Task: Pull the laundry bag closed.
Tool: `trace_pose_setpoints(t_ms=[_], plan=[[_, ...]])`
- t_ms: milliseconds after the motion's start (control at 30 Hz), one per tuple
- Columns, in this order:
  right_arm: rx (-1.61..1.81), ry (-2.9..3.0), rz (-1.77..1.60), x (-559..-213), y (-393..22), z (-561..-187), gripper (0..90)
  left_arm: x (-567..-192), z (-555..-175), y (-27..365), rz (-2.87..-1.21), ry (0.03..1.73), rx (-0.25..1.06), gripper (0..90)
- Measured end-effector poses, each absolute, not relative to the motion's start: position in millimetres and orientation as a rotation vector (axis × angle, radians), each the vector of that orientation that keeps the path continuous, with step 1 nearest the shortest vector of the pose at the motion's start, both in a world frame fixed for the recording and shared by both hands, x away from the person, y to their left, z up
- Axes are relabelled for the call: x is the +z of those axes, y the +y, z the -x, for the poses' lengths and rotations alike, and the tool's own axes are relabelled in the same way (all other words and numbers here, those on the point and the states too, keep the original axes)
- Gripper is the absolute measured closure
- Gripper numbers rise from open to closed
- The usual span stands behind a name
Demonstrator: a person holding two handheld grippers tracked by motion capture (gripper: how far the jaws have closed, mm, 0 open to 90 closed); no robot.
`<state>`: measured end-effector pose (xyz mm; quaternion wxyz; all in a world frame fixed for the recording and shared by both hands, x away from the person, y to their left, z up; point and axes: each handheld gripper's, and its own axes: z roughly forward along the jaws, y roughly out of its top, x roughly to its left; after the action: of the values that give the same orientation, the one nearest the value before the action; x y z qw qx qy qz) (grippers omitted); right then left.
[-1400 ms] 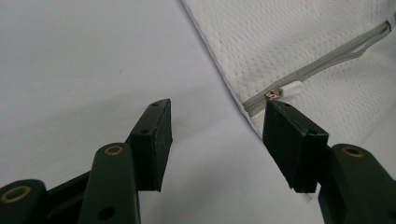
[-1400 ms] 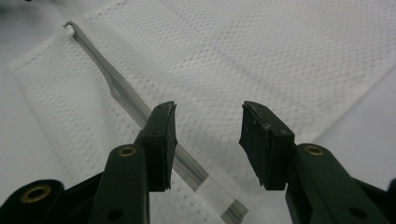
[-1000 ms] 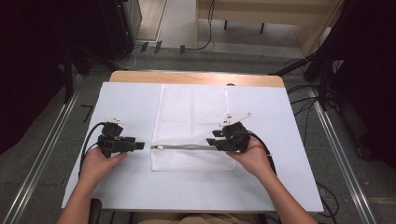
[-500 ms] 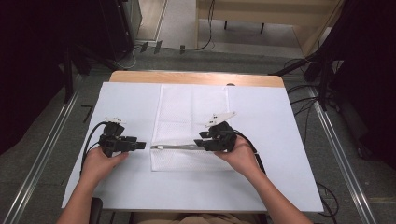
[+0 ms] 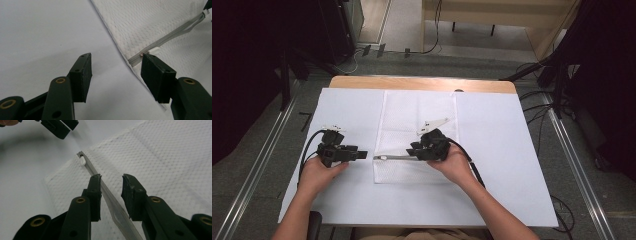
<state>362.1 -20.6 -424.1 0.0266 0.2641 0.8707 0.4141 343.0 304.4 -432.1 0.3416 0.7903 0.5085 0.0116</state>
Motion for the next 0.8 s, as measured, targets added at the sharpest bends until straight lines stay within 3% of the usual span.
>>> trace_pose_setpoints(t_ms=[800], plan=[[1.229,2.807,-0.745,-443.7,39.3,-363.0,79.0,-431.5,-343.9,305.8,-2.051,1.323,0.042,42.6]])
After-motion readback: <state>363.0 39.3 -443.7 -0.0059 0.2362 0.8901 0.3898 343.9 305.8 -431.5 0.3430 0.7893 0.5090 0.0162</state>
